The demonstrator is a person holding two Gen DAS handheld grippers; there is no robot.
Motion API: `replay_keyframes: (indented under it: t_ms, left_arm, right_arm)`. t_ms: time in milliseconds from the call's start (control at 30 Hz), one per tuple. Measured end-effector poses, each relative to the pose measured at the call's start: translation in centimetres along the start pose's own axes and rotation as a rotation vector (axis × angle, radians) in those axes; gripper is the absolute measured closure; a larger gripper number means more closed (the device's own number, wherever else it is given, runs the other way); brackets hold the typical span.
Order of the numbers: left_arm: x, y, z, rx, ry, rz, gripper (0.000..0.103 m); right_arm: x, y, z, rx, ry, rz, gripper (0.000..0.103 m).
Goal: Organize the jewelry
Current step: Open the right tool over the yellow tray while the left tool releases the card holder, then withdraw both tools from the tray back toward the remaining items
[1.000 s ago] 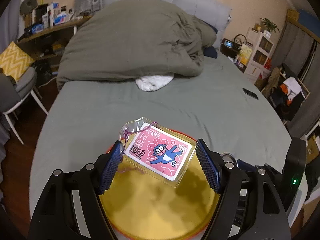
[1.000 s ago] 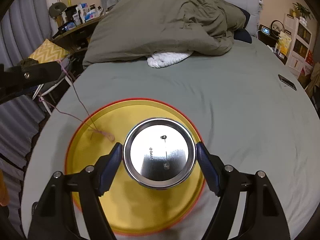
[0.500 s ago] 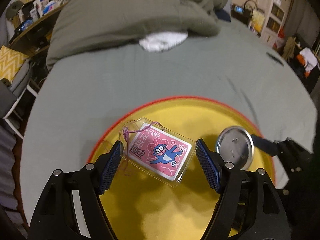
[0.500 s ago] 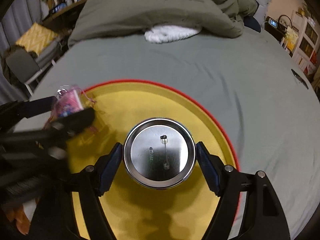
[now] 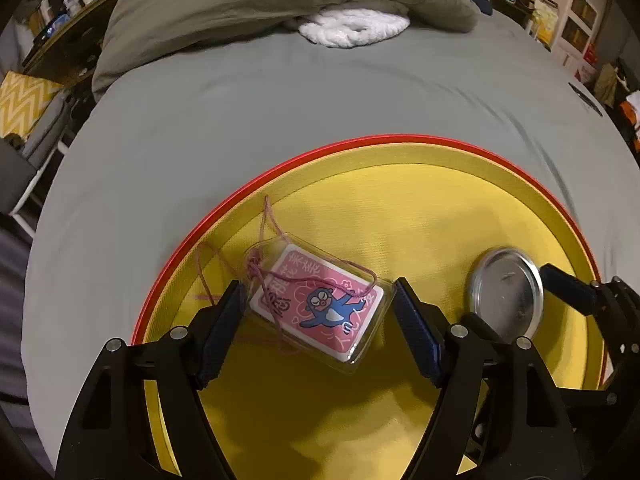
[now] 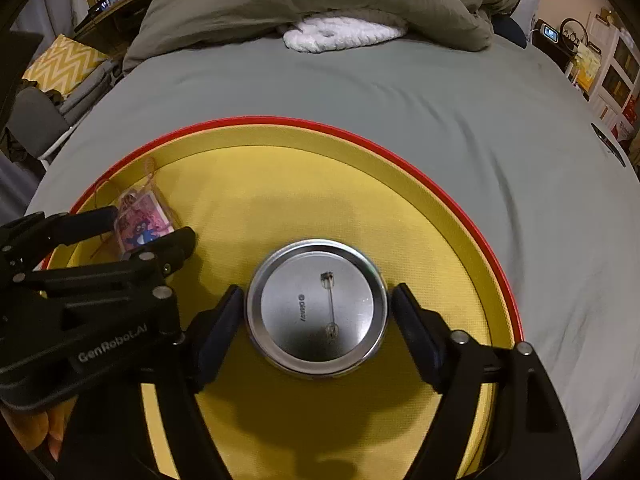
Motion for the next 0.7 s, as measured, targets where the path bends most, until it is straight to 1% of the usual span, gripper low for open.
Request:
replay_keyframes:
  t_ms: [67,100,133,167,300,433,533,600,700]
  left_arm:
    - [0.0,0.0,0.0,-0.004,0.001,-0.012,0.027]
    - [0.2,-0.1,-0.1,-0.014,0.005,-0.031,0.026]
    - [0.2,-0.1,-0.2,-0.029,0.006,-0.043,0.022]
    - [0.3,0.0,-0.2,-0.045,0.008,-0.055,0.021]
    - [0.0,0.5,-0.9,-0.042,0.024,-0.043,0.017]
    - [-0.5,0.8,-2.4,-0.043,0.033,-0.046,0.015]
    - [-1.1,1.2,-4.5,-0.054,0.047,-0.054,0.012]
    - [-2.1,1.6,-6.3,-0.073,0.058,-0.065,0.012]
    - [-3.7,2.4,-8.8,-0.097,0.06,-0.065,0.011]
  right_arm:
    - [-0.2,0.2,0.1,-0.001,-0.013,0.009,0.023]
    - [-0.2,0.3,0.0,-0.003,-0.013,0.007,0.023]
    - [-0.2,0.3,-0.2,-0.005,-0.007,0.007,0.023]
    - [-0.1,0.2,-0.4,-0.001,0.001,0.009,0.023]
    - [-0.1,0.0,-1.6,0.018,0.028,0.0,0.023]
    - [-0.9,0.2,-2.8,0.022,0.017,-0.001,0.023]
    - [-1.9,0.2,-4.2,0.021,0.022,-0.024,0.023]
    - [-3.0,0.4,-5.8,0.031,0.028,-0.031,0.023]
    - [-4.4,1.1,-9.3,0.038,0.06,-0.032,0.023]
Point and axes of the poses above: each gripper's, at about its wrist camera, not at the fingertips, and z roughly the way its jaws point, y to its right, x to its top, the point moved 7 cm from there along z, roughly the way its jaws point, and after that the axes turned 14 degrees about -x, right-handed, at the moved point
